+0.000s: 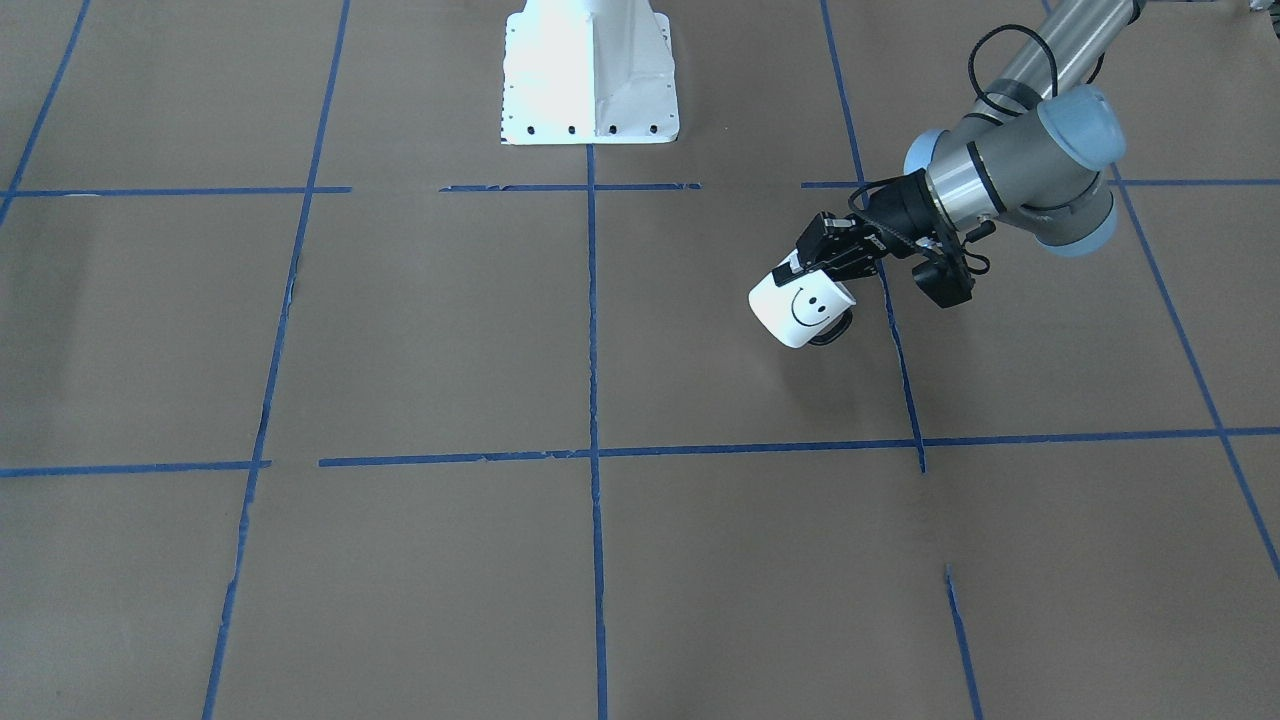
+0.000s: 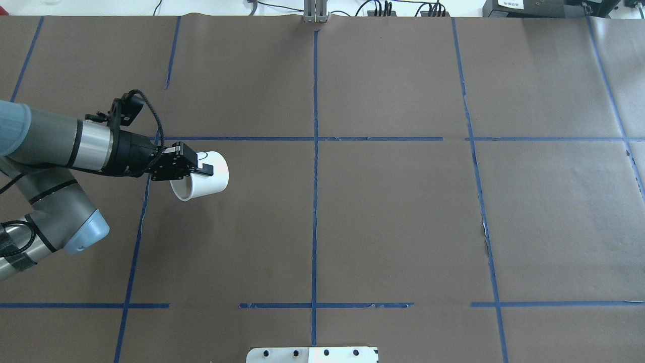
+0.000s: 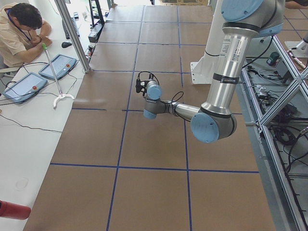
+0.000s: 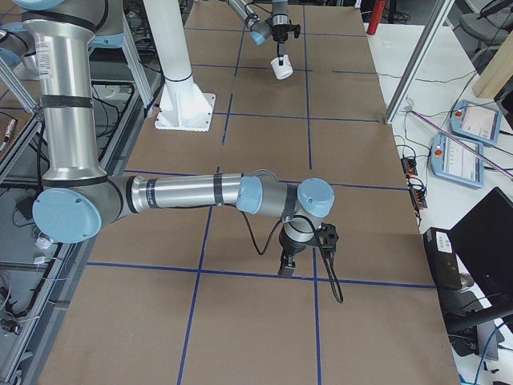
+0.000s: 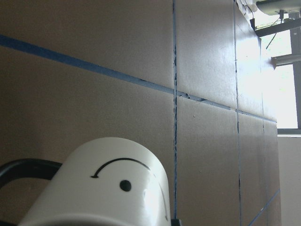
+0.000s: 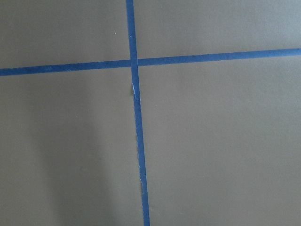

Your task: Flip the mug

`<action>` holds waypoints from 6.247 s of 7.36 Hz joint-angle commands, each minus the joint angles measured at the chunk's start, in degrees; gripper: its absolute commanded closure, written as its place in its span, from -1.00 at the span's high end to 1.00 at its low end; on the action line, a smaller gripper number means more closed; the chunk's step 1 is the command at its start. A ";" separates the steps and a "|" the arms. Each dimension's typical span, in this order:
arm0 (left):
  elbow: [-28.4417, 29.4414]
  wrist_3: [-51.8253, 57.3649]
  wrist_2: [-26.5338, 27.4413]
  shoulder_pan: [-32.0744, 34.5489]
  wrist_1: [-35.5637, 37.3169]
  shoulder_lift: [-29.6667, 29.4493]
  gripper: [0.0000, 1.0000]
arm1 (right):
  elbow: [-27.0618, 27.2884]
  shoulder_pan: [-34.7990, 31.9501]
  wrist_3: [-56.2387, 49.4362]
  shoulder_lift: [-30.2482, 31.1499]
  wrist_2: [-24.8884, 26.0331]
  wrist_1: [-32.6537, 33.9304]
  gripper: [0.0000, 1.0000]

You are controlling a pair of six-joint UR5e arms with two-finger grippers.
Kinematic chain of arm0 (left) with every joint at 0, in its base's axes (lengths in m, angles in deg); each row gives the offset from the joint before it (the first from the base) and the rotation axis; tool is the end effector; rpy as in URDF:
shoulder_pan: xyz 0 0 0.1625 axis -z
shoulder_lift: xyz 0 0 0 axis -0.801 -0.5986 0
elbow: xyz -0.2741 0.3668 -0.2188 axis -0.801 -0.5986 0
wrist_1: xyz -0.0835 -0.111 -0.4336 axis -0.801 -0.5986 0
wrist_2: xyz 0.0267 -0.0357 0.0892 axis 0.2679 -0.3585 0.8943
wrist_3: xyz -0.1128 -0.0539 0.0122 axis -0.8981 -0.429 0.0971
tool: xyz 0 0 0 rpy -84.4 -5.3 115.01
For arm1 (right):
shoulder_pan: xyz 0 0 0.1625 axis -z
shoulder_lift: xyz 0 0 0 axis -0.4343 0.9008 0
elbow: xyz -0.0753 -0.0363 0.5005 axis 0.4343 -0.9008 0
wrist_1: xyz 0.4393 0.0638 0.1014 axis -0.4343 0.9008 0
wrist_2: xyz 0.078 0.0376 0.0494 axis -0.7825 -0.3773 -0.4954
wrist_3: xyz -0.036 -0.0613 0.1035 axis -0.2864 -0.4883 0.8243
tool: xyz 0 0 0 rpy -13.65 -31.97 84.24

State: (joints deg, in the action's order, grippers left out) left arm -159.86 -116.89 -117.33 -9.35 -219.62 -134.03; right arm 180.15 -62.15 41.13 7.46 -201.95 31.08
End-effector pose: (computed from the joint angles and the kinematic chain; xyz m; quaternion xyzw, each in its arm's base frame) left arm 0.4460 -0.5021 0.4039 -0.0129 0.7075 -0.0625 0.7039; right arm 0.0323 -0.5364 0.7326 -0.0798 -0.3419 0.0153 0.9362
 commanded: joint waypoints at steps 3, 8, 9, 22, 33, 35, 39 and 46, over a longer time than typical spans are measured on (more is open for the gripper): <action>-1.51 1.68 -1.89 -3.95 45.76 -20.39 -1.00 | 0.00 0.00 0.00 0.00 0.00 0.00 1.00; 22.48 2.65 -1.36 -9.24 53.14 -37.58 -1.00 | 0.00 0.00 0.00 0.00 0.00 0.00 1.00; 22.59 3.00 -1.27 -9.86 53.14 -37.50 -0.92 | 0.00 0.00 0.00 0.00 0.00 0.00 1.00; -16.18 92.02 -0.31 25.75 77.84 8.77 1.00 | 0.00 0.00 0.00 0.00 0.00 0.00 1.00; -4.58 98.28 -0.40 47.00 70.19 20.42 1.00 | 0.00 0.00 0.00 0.00 0.00 0.00 1.00; -4.66 98.19 -0.66 47.00 70.19 20.43 1.00 | 0.00 0.00 0.00 0.00 0.00 0.00 1.00; -5.10 98.19 -0.83 47.00 70.19 20.34 1.00 | 0.00 0.00 0.00 0.00 0.00 0.00 1.00; -5.27 98.28 -0.83 46.91 70.10 20.34 1.00 | 0.00 0.00 0.00 0.00 0.00 0.00 1.00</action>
State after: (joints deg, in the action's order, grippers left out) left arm -165.11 -18.62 -118.17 37.59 -149.51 -113.69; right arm 180.14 -62.15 41.13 7.45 -201.95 31.08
